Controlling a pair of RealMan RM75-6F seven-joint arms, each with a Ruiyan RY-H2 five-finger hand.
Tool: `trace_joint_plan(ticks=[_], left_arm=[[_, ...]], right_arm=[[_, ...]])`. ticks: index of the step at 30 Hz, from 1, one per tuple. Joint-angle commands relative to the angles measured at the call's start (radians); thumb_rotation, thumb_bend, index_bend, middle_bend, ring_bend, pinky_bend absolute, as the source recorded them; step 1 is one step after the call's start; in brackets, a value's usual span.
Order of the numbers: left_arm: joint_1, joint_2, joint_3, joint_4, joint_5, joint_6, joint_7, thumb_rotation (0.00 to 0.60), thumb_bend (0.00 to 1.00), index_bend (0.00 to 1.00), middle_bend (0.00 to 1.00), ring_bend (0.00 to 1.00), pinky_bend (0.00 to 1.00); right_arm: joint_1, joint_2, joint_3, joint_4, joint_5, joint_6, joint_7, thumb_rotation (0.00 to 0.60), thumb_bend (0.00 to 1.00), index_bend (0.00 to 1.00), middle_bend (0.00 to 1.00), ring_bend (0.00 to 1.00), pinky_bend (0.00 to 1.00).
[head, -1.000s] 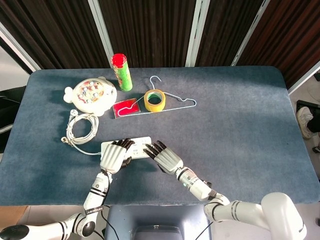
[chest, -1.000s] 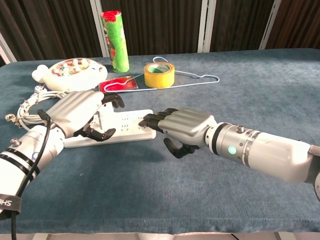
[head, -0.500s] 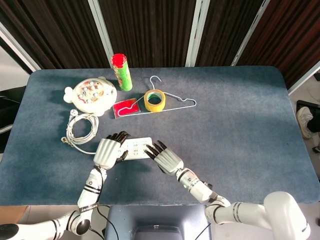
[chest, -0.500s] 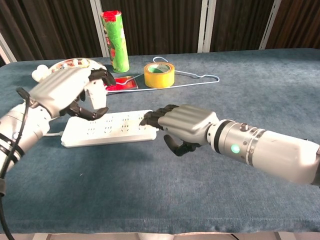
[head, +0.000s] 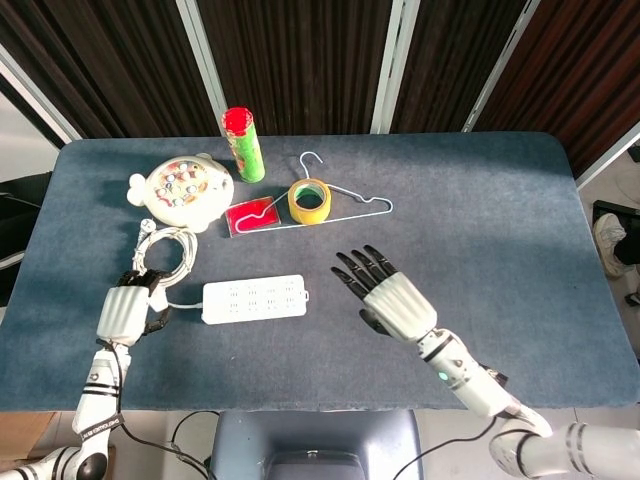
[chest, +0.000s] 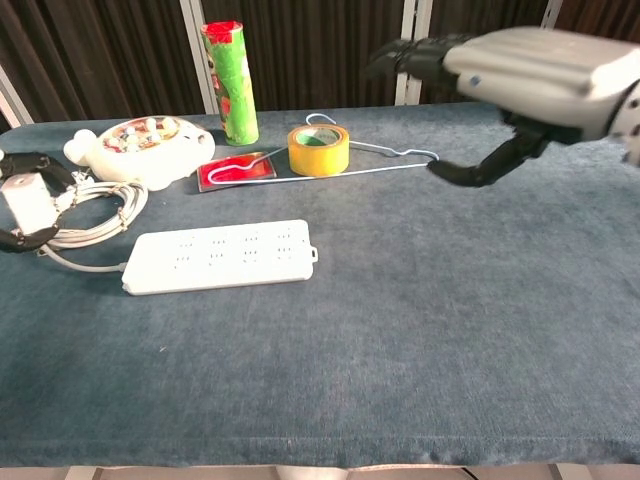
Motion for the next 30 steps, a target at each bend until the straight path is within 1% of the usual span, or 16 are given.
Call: trace_joint_plan(ticks=[1,4,5,7,10,12,14,16,17,19,20,21,22,24,27,30], left_arm=[[0.023,-0.006,0.011,0.070,-0.039,-0.046,-0.078,0.600,0.41,0.24,0.33,0.30,0.16],[0.023,-0.028,0.020,0.124,-0.047,-0.091,-0.133,0.600,0.39,0.18,0.28,0.23,0.10],[0.021,-0.031,0.022,0.136,-0.050,-0.109,-0.146,0.600,0.39,0.14,0.25,0.18,0.07],[0.017,-0.032,0.025,0.147,-0.044,-0.122,-0.156,0.600,0.39,0.08,0.18,0.11,0.06],[0.014,-0.018,0.034,0.133,-0.043,-0.147,-0.157,0.600,0.38,0.01,0.07,0.02,0.06],[0.016,-0.001,0.034,0.109,-0.040,-0.152,-0.168,0.600,0.38,0.00,0.04,0.01,0.06],[0.022,0.014,0.037,0.091,-0.021,-0.132,-0.169,0.600,0.38,0.00,0.01,0.00,0.06],[0.036,0.043,0.036,0.049,0.010,-0.090,-0.184,0.600,0.37,0.00,0.00,0.00,0.06],[0.045,0.060,0.036,0.026,0.031,-0.060,-0.191,0.600,0.37,0.00,0.00,0.00,0.06],[0.075,0.102,0.042,-0.030,0.102,0.038,-0.196,0.600,0.38,0.00,0.00,0.00,0.06],[0.091,0.120,0.049,-0.051,0.141,0.087,-0.199,0.600,0.39,0.00,0.01,0.00,0.06],[0.116,0.142,0.065,-0.081,0.191,0.149,-0.211,0.600,0.39,0.00,0.01,0.00,0.06],[0.135,0.162,0.081,-0.102,0.225,0.185,-0.216,0.600,0.40,0.00,0.02,0.00,0.06],[0.183,0.213,0.128,-0.145,0.274,0.242,-0.195,0.600,0.40,0.00,0.02,0.00,0.06],[0.242,0.257,0.176,-0.168,0.279,0.278,-0.161,0.600,0.40,0.00,0.01,0.00,0.06],[0.263,0.285,0.196,-0.181,0.256,0.256,-0.152,0.600,0.40,0.00,0.00,0.00,0.06]], right_arm=[[-0.059,0.087,-0.038,-0.067,-0.063,0.062,0.046,0.600,0.51,0.00,0.09,0.00,0.00],[-0.073,0.110,-0.048,-0.073,-0.065,0.062,0.038,0.600,0.51,0.00,0.08,0.00,0.00],[-0.077,0.115,-0.050,-0.074,-0.058,0.057,0.035,0.600,0.51,0.00,0.08,0.00,0.00],[-0.081,0.121,-0.054,-0.073,-0.049,0.047,0.026,0.600,0.51,0.00,0.07,0.00,0.00],[-0.091,0.133,-0.063,-0.073,-0.036,0.035,0.011,0.600,0.51,0.00,0.06,0.00,0.00],[-0.101,0.141,-0.066,-0.074,-0.032,0.039,0.011,0.600,0.51,0.00,0.06,0.00,0.00],[-0.114,0.154,-0.073,-0.077,-0.028,0.044,0.017,0.600,0.51,0.00,0.06,0.00,0.00],[-0.135,0.181,-0.086,-0.090,-0.011,0.047,0.012,0.600,0.48,0.00,0.05,0.00,0.00],[-0.148,0.200,-0.096,-0.103,0.006,0.047,0.001,0.600,0.47,0.00,0.04,0.00,0.00],[-0.191,0.254,-0.123,-0.144,0.049,0.060,-0.043,0.600,0.46,0.00,0.02,0.00,0.00],[-0.216,0.275,-0.136,-0.158,0.062,0.081,-0.062,0.600,0.45,0.00,0.01,0.00,0.00],[-0.255,0.293,-0.154,-0.167,0.069,0.121,-0.074,0.600,0.43,0.00,0.01,0.00,0.00],[-0.287,0.298,-0.165,-0.162,0.066,0.158,-0.071,0.600,0.39,0.00,0.01,0.00,0.00],[-0.366,0.291,-0.190,-0.114,0.051,0.254,-0.034,0.600,0.31,0.00,0.00,0.00,0.00],[-0.479,0.249,-0.199,0.006,0.065,0.385,0.086,0.600,0.23,0.00,0.00,0.00,0.00],[-0.555,0.224,-0.176,0.087,0.127,0.449,0.238,0.600,0.21,0.00,0.00,0.00,0.00]])
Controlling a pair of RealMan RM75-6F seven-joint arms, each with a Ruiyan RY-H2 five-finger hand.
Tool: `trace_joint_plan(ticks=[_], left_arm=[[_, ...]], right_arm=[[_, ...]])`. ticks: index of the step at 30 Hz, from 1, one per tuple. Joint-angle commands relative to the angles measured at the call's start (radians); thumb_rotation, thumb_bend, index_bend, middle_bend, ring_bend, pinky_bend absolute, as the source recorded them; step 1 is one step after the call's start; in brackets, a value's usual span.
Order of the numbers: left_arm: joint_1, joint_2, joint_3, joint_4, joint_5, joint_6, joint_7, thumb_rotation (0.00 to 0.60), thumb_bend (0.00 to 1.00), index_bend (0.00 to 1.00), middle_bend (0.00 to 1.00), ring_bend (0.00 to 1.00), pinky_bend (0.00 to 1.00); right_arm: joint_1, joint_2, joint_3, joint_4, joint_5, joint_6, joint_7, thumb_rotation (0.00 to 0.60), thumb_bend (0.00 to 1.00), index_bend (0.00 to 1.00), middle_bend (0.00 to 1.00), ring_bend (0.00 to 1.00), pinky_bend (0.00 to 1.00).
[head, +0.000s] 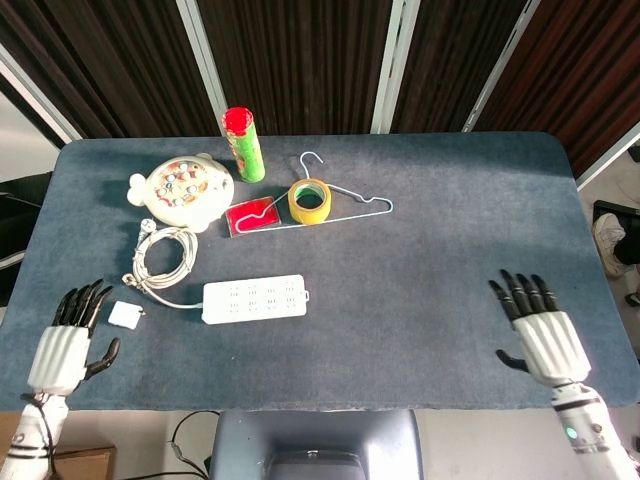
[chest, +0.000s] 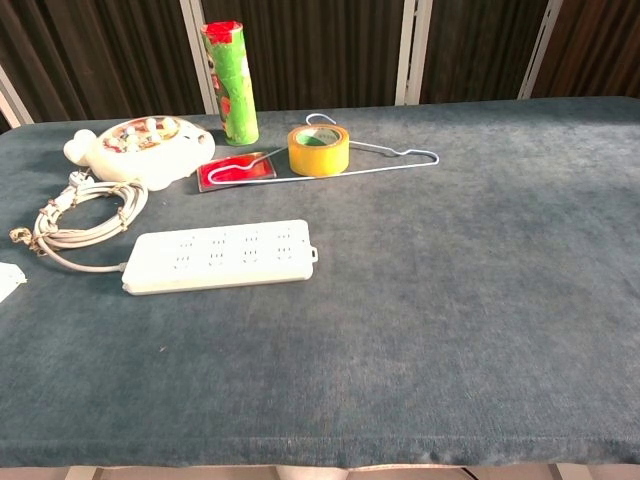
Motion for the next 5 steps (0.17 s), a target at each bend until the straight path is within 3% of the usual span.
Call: trace_joint_plan(ticks=[1,5], left_arm=[[0.027,0.047,0.032,-0.039,-0.005,-0.006,0.011,0.600,0.40,0.00,0.00,0.00,0.06],[0.037,0.048,0.018,-0.039,0.004,0.019,0.016,0.600,0.40,0.00,0.00,0.00,0.06]], right_arm=[[-0.151,-0.030,0.002,0.145,0.061,0.141,0.225,0.600,0.21,0.00,0.00,0.00,0.00],[-0.189,-0.035,0.024,0.185,0.015,0.219,0.283,0.600,0.20,0.00,0.00,0.00,0.00]])
